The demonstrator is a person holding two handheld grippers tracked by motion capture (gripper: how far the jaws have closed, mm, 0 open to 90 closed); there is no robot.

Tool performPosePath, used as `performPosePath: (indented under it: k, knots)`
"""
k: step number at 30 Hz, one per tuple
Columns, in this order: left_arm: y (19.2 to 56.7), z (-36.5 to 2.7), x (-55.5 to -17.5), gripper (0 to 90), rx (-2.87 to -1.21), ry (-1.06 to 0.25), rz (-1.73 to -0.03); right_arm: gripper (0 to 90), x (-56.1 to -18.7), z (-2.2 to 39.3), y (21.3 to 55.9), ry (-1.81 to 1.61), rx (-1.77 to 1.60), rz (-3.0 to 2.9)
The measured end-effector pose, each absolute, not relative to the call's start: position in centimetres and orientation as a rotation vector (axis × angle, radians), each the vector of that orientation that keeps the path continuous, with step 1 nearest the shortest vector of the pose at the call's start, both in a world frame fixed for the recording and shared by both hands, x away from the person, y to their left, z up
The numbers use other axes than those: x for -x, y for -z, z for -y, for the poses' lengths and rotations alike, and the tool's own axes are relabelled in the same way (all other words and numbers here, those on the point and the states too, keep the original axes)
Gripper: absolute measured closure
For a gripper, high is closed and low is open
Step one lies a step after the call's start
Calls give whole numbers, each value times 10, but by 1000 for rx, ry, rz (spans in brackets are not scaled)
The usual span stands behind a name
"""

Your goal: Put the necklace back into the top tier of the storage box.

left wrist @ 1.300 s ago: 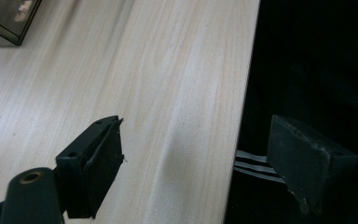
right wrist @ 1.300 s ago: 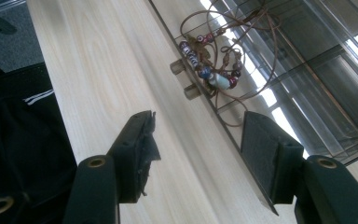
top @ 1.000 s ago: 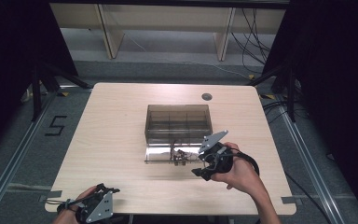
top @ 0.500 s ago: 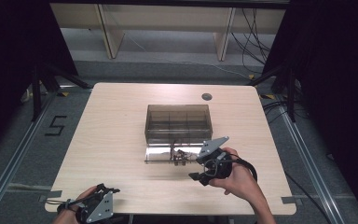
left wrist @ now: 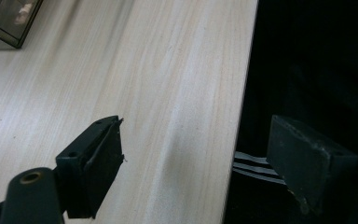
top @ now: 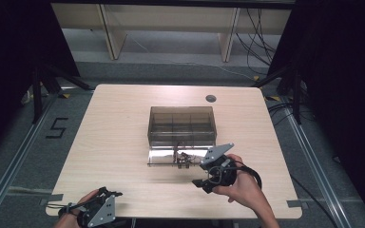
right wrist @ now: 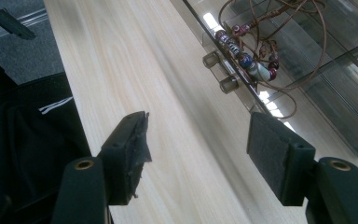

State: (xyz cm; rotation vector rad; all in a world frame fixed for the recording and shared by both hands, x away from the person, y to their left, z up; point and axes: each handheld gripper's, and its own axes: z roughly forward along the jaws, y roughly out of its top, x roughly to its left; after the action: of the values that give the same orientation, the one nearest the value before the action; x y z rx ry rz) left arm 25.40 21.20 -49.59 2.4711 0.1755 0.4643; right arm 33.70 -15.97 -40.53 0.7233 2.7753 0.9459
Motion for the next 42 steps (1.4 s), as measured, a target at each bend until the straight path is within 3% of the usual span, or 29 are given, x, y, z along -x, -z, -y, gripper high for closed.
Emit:
performPosePath:
  k: [14,42]
  knots:
    - [495,-212,-255,179,-2479,-472,-169,324,-333,164,413,-961,-755,-2732]
    - [495,-213,-254,179,-2477,-473,-170,300,-320,174,433,-978,-788,-2714]
